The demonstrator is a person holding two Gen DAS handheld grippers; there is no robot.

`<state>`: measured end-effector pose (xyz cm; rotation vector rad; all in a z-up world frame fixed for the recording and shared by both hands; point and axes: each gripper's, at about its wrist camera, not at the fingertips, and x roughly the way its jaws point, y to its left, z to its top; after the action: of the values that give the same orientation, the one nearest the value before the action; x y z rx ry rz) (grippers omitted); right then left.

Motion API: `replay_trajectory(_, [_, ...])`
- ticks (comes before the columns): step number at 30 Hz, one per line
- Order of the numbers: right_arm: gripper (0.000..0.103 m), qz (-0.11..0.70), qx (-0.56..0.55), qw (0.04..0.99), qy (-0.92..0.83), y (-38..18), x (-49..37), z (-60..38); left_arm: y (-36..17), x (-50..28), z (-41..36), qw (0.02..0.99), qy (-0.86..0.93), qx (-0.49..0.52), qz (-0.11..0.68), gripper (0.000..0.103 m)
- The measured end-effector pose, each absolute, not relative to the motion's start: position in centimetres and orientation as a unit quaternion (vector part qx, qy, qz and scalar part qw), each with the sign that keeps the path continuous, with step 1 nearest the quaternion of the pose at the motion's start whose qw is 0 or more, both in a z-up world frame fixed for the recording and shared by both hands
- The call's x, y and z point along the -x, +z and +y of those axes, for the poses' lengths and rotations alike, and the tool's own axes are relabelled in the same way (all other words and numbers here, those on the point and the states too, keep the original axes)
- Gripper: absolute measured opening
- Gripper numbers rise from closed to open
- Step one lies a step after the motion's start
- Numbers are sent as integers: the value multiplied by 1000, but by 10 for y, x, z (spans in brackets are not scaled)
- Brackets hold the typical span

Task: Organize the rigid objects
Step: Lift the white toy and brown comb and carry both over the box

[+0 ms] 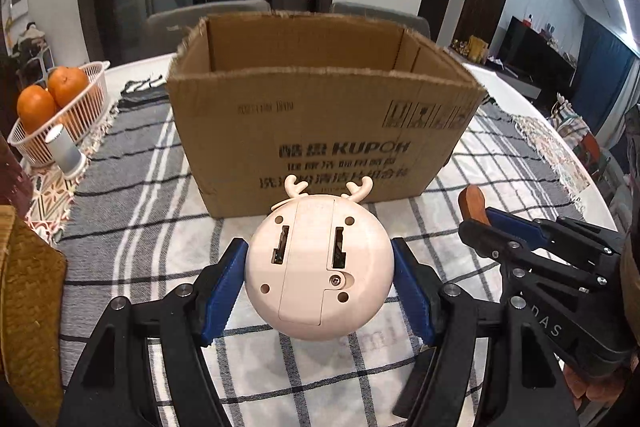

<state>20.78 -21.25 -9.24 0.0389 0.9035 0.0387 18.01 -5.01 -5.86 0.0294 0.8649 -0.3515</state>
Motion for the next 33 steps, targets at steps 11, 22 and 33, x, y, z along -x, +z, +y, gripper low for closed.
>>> replay_trajectory(11, [21, 390, -24, 920, 15, -53, -196, -206, -24, -168, -42, 910, -170, -8, 378, 70])
replay_trajectory(22, [21, 344, -27, 938, 7, -17, -190, -200, 12, -166, -34, 926, -169, -7, 339, 70])
replay_trajectory(33, [21, 316, -28, 948, 8, 12, -199, -192, 39, -178, -29, 931, -175, -8, 321, 70])
